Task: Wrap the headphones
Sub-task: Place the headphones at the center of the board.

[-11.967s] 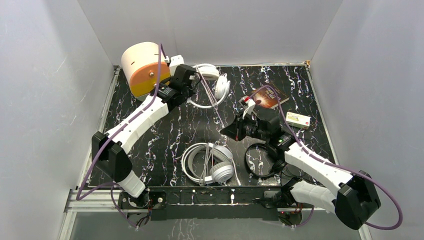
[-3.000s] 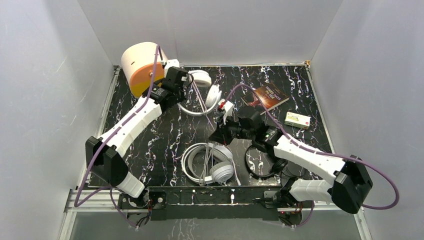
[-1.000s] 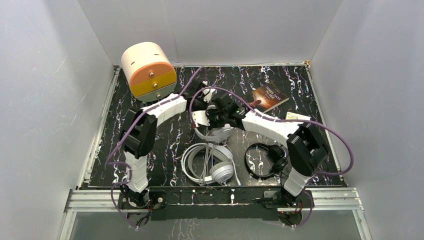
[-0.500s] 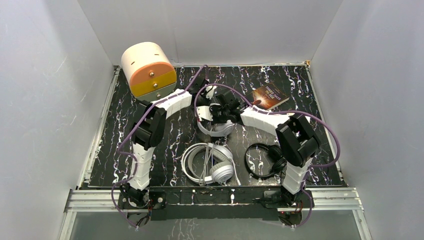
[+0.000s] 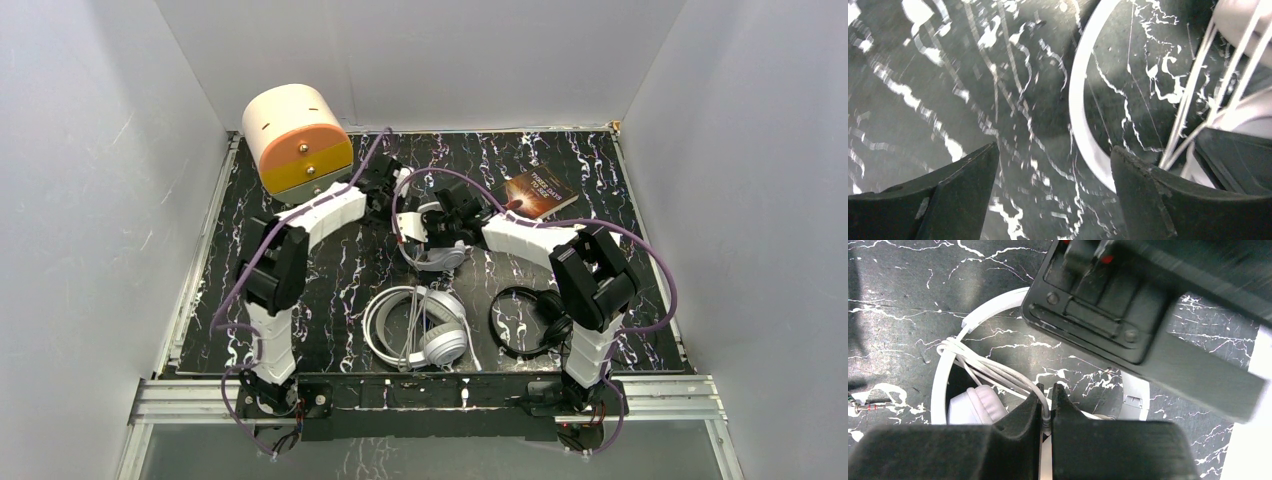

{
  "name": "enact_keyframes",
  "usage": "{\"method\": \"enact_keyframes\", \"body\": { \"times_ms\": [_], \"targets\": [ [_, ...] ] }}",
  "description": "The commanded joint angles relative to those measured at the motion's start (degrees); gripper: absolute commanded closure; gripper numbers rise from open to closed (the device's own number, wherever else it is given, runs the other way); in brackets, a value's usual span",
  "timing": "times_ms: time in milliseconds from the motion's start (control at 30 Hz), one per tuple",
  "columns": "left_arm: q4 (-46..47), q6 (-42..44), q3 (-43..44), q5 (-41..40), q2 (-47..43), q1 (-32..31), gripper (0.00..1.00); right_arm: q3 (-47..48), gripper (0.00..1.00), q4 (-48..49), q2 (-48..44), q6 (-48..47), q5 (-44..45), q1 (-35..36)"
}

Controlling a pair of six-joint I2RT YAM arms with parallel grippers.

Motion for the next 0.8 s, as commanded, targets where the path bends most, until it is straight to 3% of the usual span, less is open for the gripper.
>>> {"method": "enact_keyframes", "body": {
  "times_ms": [0, 200, 333, 767],
  "targets": [
    [-0.46, -6.61, -5.0, -0.35, -11.31, 2.52, 0.16, 0.06, 0.98, 2.24, -1.09, -0.63, -1.87, -0.48],
    [15.0, -9.99, -20.75, 19.09, -24.47, 5.0, 0.28, -0.22, 0.98, 2.04, -1.7, -1.01, -2.09, -0.55],
    [29.25, -15.98, -28.48, 29.12, -25.74, 5.28, 0.34, -0.11, 0.97, 2.32, -2.04, -0.7, -2.94, -0.67],
    [41.57, -22.21, -30.67, 35.15, -16.25, 5.03, 0.52, -0.17, 0.97, 2.19, -2.66, -0.41, -4.14, -0.81]
  ]
}}
